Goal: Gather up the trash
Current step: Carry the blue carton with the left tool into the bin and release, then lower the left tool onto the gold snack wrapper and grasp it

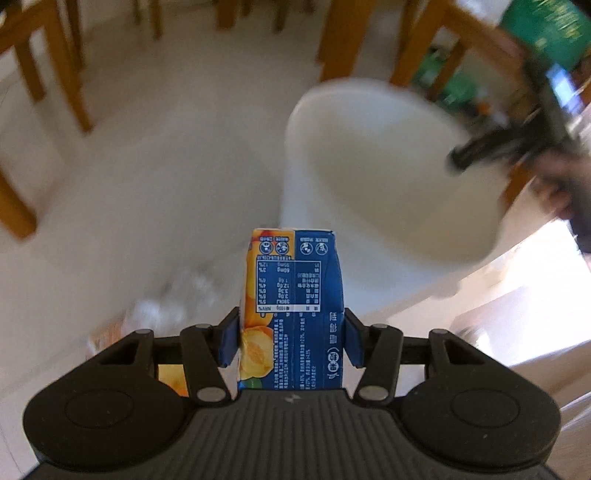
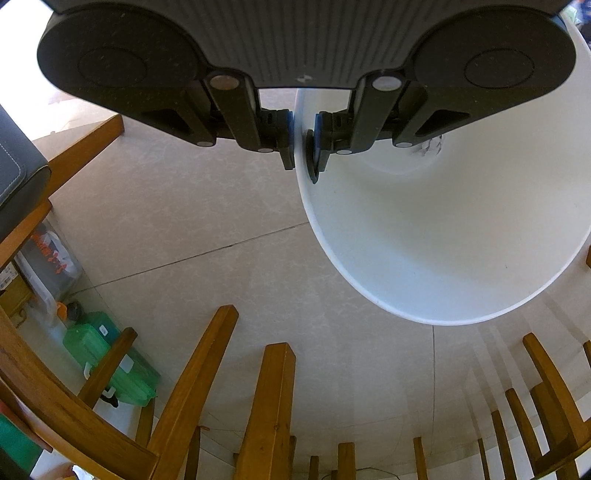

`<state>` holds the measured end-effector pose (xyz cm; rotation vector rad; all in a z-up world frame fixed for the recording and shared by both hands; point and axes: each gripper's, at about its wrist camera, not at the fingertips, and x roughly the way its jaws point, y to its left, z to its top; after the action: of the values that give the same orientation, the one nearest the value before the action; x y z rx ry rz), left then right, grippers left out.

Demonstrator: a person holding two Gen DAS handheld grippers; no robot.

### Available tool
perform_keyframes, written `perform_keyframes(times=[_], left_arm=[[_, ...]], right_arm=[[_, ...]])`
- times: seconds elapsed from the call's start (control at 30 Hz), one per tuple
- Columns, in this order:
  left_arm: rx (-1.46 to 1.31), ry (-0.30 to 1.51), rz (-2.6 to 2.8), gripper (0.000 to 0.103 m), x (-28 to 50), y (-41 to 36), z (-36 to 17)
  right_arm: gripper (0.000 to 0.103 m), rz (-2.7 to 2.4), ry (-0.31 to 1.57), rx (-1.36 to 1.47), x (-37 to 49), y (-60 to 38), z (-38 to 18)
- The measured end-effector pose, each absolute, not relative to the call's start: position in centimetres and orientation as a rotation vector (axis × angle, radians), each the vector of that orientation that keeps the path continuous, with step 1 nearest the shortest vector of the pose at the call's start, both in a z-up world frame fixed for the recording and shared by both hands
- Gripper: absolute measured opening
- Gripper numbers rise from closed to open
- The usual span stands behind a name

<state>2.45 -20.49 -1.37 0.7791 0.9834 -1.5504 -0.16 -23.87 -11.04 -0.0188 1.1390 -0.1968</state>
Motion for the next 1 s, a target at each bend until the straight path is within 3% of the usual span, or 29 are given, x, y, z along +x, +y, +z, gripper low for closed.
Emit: perform_keyframes(times=[0.17,0.33,0.37,0.43,1.0], left_arm=[[0.741,0.876,-1.660,0.054,0.1,-24.3,4.4],[0.711,0.840,-1.702,0.056,-2.2,-27.8,4.8],[0.719,0.843,-1.711,0.061,-2.6,-28.3,4.3],[0.735,0.845,-1.690,0.082,-3.3,-28.9,3.3],[0.641,0.839,-1.558,0.082,3.7,-20.2,0.6]], right_arm=[[0.011,-0.191,1.148,-0.008,-0.1,-24.2,-10.9],[0.011,-0.180,1.153,-0.012,0.0,-24.4,-10.9],[0.011,-0.177,1.152,-0.015,0.0,-24.4,-10.9],[0.011,-0.170,1.152,-0.028,0.0,-24.3,-11.0],[0.013,-0.164,1.145,-0.081,-0.2,-23.8,-11.1]])
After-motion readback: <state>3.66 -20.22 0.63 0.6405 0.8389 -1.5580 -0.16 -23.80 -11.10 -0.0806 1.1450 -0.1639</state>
